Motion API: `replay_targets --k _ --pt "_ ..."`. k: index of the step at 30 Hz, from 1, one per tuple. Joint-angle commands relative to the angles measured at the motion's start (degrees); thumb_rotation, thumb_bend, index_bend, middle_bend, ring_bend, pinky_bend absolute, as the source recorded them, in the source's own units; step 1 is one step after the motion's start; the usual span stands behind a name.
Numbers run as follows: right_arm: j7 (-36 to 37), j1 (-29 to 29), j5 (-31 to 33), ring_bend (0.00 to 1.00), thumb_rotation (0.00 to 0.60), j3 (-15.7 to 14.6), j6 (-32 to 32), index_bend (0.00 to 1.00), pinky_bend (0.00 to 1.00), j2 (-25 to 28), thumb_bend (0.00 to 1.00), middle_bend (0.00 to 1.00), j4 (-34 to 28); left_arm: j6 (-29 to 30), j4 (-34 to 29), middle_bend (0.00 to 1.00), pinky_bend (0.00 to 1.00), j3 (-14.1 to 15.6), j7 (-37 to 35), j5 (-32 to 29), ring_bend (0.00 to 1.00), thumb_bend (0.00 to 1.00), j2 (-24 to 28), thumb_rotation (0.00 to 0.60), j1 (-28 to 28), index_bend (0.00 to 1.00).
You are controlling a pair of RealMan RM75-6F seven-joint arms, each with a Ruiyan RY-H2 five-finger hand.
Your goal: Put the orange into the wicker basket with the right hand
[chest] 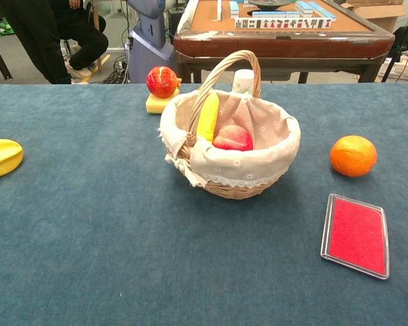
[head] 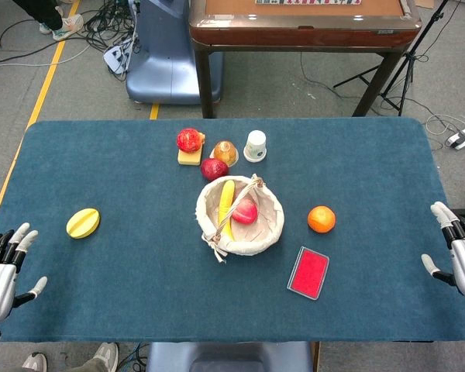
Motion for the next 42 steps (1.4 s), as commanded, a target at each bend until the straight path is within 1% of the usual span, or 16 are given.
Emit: replay_targets --k 1,6,10,12,15,18,20,22,30,39,42 --pt "0.1 0.1 -0.3 0.13 0.6 0.1 -0.3 0.04 0.4 -0.5 0.29 0.11 0.3 -0.2 -0.1 0.0 0.0 -0.1 0.2 -0.2 0.0 0.26 0.0 0.6 -0.1 0.13" --pt "-1.0 1.3 -1.0 0.13 0.6 0.3 -2.4 0.04 0.4 -0.5 0.2 0.12 0.2 -0.2 -0.3 0.0 0.0 -0.2 0.3 -0.3 0.0 0.26 0.1 0.6 -0.2 0.13" --pt "-3.7 3.8 -1.7 0.13 0.6 0.9 -5.4 0.04 0.4 -0.8 0.17 0.14 -0.6 -0.2 -0.4 0.0 0.0 -0.1 0.4 -0.4 0.0 0.26 0.2 0.6 -0.1 0.13" --pt "-6.1 5.7 -0.9 0.13 0.6 1.2 -8.8 0.04 0.39 -0.7 0.15 0.15 -1.6 0.0 -0.4 0.0 0.0 -0.1 0.6 -0.5 0.0 0.26 0.2 0.6 0.1 0.13" --pt "-10.3 9.3 1.4 0.12 0.6 2.0 -14.6 0.04 0.33 -1.3 0.14 0.14 -2.3 0.2 -0.3 0.0 0.0 0.0 0.8 -0.7 0.0 0.26 0.1 0.6 0.3 0.13" --pt "-13.6 13.0 4.7 0.06 0.6 2.8 -20.6 0.04 0.25 -3.1 0.14 0.1 -1.9 0.7 -0.5 0.0 0.0 0.1 0.8 -0.5 0.0 0.26 0.1 0.6 0.6 0.13" --pt "-15.4 15.3 6.8 0.03 0.6 3.3 -23.8 0.04 0.22 -4.9 0.14 0.07 -0.7 1.2 -0.5 0.0 0.0 0.1 0.7 -0.4 0.0 0.26 0.1 0.6 0.9 0.13" --pt "-16.8 17.3 8.6 0.03 0.6 3.9 -26.1 0.04 0.21 -7.1 0.14 0.07 1.1 1.6 -0.6 0.0 0.0 0.1 0.5 -0.7 0.0 0.26 0.2 0.6 1.3 0.13" --pt "-20.8 23.4 13.2 0.03 0.6 5.1 -32.0 0.04 0.21 -15.1 0.14 0.07 9.1 2.4 -0.7 0.0 0.0 0.3 0.5 -0.7 0.0 0.26 0.5 0.6 2.0 0.13" --pt "-22.9 28.6 18.2 0.03 0.6 5.4 -37.3 0.04 0.21 -21.7 0.19 0.12 17.1 2.6 -0.4 0.0 0.0 0.3 0.5 -1.1 0.0 0.26 0.5 0.6 2.5 0.13" --pt "-23.5 30.1 20.2 0.04 0.6 5.6 -38.9 0.08 0.21 -23.2 0.22 0.15 19.1 2.4 -0.5 0.0 0.0 0.3 0.6 -0.9 0.0 0.26 0.5 0.6 2.4 0.13"
